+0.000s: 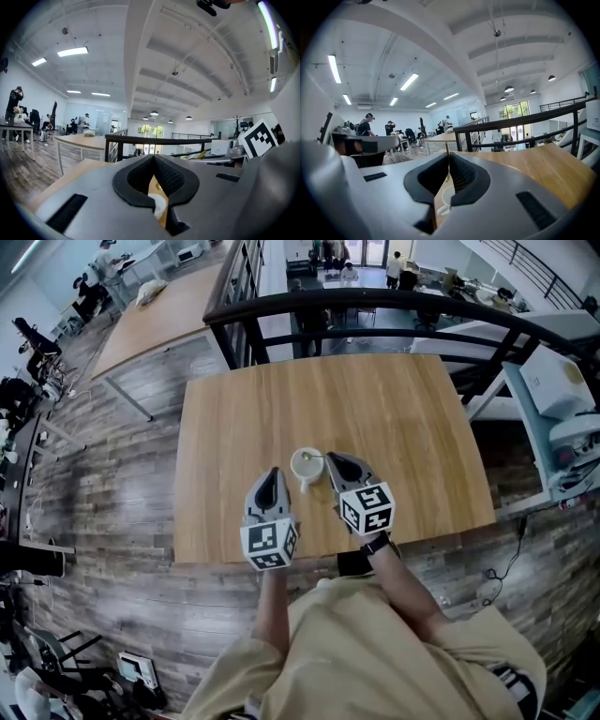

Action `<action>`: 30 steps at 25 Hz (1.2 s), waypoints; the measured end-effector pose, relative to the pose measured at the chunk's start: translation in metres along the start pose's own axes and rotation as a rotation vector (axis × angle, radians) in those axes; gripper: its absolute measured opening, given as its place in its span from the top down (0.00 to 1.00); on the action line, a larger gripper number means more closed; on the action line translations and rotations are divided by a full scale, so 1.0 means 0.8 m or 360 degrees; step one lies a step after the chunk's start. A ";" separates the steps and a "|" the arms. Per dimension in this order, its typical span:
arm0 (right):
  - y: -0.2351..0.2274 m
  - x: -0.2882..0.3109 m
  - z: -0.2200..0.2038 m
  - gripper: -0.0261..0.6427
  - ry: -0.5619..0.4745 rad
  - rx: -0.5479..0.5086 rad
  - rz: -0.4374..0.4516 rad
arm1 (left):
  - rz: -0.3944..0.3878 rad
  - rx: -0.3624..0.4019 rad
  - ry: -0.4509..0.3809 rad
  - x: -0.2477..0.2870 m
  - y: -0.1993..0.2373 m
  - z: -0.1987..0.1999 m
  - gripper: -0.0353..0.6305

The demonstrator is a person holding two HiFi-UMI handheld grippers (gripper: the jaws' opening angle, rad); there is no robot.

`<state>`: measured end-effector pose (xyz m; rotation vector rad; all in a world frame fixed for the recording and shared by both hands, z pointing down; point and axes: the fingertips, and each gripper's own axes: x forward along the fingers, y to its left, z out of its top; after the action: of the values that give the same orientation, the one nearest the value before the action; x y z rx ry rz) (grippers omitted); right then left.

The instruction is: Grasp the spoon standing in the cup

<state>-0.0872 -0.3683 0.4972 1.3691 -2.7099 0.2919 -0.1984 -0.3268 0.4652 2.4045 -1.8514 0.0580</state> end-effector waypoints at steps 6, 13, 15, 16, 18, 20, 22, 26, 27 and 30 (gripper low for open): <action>0.017 -0.033 0.039 0.94 -0.0108 -0.0064 -0.0007 | -0.0005 0.0030 -0.0075 -0.029 -0.007 0.024 0.93; 0.037 -0.060 0.060 0.94 -0.0150 -0.0157 -0.0021 | -0.0003 0.0061 -0.0146 -0.057 -0.011 0.046 0.93; 0.041 -0.064 0.065 0.94 -0.0163 -0.0171 -0.0025 | 0.0000 0.0070 -0.0158 -0.063 -0.011 0.052 0.93; 0.042 -0.065 0.068 0.94 -0.0170 -0.0179 -0.0028 | 0.0000 0.0075 -0.0164 -0.065 -0.010 0.055 0.93; 0.043 -0.068 0.074 0.94 -0.0184 -0.0197 -0.0036 | 0.0001 0.0081 -0.0174 -0.067 -0.010 0.059 0.93; 0.043 -0.071 0.079 0.94 -0.0194 -0.0217 -0.0044 | 0.0002 0.0084 -0.0182 -0.069 -0.009 0.062 0.93; 0.044 -0.072 0.082 0.94 -0.0200 -0.0227 -0.0048 | 0.0002 0.0085 -0.0187 -0.070 -0.009 0.063 0.93; 0.043 -0.074 0.084 0.94 -0.0205 -0.0233 -0.0061 | -0.0008 0.0084 -0.0185 -0.071 -0.009 0.062 0.93; 0.043 -0.074 0.085 0.94 -0.0206 -0.0235 -0.0067 | -0.0011 0.0085 -0.0184 -0.071 -0.010 0.062 0.93; 0.039 -0.074 0.087 0.94 -0.0203 -0.0245 -0.0089 | -0.0018 0.0088 -0.0185 -0.071 -0.013 0.062 0.93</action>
<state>-0.0766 -0.3182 0.4156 1.4631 -2.7211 -0.0092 -0.2049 -0.2749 0.4098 2.5056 -1.9082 -0.0327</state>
